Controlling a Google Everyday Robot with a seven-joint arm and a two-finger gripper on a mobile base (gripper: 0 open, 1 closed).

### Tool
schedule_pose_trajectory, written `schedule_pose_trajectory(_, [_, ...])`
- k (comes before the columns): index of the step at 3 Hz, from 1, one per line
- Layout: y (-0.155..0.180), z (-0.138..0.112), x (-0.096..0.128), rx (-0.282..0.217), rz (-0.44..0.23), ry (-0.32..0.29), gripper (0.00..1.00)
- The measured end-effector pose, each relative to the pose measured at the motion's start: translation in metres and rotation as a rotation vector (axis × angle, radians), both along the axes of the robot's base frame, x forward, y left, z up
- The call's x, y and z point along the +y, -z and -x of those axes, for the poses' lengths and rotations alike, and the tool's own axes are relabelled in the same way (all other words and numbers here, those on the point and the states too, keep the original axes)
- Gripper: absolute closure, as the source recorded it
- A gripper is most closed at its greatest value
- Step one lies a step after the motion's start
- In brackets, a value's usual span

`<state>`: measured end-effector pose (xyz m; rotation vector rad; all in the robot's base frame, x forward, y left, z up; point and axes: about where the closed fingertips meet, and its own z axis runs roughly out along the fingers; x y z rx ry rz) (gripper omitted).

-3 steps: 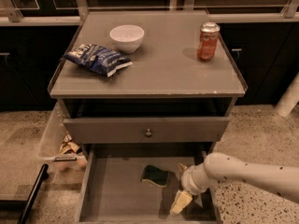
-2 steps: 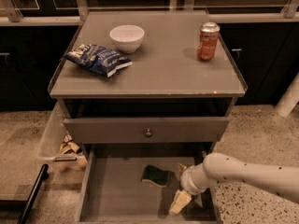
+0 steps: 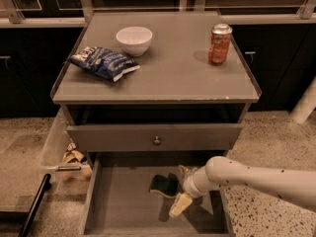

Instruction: Pick sponge from middle drawer and place on counter

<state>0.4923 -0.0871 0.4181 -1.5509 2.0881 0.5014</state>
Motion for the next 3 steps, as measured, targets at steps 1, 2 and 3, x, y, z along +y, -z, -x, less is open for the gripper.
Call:
schedule_pose_trajectory(1, [0.009,-0.011,0.009,-0.004,-0.011,0.010,0.00])
schedule_pose_trajectory(2, [0.023,-0.017,0.017,-0.002,-0.015,0.025,0.00])
schedule_pose_trajectory(3, [0.036,-0.022,0.024,-0.030,-0.010,0.031,0.00])
